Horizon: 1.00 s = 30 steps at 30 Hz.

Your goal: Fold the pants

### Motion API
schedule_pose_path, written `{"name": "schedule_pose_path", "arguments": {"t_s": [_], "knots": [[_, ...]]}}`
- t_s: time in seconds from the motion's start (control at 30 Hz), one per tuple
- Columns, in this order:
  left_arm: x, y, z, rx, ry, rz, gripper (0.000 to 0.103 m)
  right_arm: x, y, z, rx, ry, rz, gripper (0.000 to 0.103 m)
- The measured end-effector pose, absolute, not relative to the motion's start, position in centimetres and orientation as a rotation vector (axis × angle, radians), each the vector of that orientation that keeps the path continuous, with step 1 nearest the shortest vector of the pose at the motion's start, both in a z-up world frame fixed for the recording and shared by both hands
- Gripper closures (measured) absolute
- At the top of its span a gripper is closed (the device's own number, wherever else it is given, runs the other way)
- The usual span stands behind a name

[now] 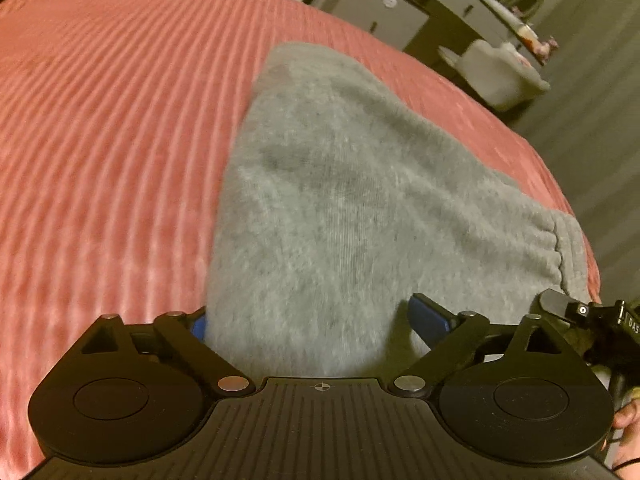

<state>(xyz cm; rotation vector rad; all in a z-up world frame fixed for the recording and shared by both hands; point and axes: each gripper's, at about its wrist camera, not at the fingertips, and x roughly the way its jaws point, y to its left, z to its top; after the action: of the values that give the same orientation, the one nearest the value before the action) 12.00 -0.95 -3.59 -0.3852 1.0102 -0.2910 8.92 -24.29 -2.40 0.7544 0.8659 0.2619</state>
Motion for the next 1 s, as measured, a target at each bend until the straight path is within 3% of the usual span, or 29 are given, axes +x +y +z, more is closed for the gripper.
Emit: {"name": "schedule_pose_path", "arguments": {"t_s": [0.6, 0.73, 0.83, 0.97, 1.0], "knots": [[11.6, -1.6, -4.3, -0.406, 0.950, -0.314, 0.000, 9.4, -26.0, -3.8, 0.884, 0.809, 0.283, 0.004], [10.9, -0.7, -4.2, -0.427, 0.942, -0.281, 0.012, 8.9, -27.3, -3.8, 1.019, 0.828, 0.287, 0.004], [10.8, 0.0, -4.3, -0.457, 0.946, -0.277, 0.015, 8.0, -28.6, -4.6, 1.126, 0.817, 0.288, 0.004], [10.3, 0.4, -4.2, -0.450, 0.939, -0.261, 0.030, 7.8, -27.7, -3.7, 1.017, 0.835, 0.275, 0.010], [10.1, 0.5, -4.2, -0.462, 0.940, -0.265, 0.034, 7.7, -27.2, -3.3, 0.962, 0.839, 0.269, 0.016]]}}
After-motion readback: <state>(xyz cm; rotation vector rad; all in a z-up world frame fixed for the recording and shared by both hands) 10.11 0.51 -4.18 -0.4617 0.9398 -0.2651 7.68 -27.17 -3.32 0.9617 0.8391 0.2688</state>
